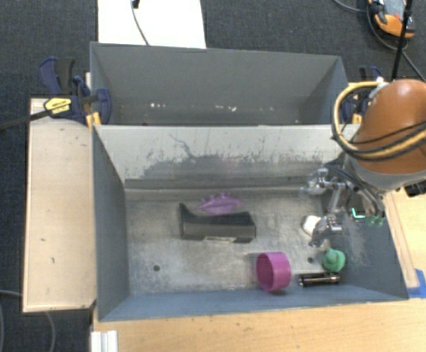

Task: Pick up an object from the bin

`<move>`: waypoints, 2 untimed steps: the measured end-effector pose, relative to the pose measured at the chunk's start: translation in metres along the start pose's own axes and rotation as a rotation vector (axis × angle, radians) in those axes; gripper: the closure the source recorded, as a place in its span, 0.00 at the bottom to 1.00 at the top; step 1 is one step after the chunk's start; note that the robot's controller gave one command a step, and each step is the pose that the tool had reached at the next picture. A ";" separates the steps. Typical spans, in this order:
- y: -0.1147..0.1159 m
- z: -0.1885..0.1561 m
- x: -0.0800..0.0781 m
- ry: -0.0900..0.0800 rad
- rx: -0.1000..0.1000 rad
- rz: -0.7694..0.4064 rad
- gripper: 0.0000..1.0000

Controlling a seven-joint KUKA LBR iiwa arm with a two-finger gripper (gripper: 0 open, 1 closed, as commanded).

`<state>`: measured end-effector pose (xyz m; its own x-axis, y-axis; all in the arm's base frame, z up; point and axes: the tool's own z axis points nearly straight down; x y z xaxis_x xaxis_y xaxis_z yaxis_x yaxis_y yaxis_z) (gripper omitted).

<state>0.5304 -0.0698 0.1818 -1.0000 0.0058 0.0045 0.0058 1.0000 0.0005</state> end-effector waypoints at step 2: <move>-0.029 0.018 -0.018 -0.015 0.001 -0.110 0.00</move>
Offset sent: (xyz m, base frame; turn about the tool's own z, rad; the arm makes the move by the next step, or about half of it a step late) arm 0.0328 -0.0809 -0.0578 -0.2314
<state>0.5477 -0.0989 0.1637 -0.9945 -0.1041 -0.0110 -0.1041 0.9946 -0.0008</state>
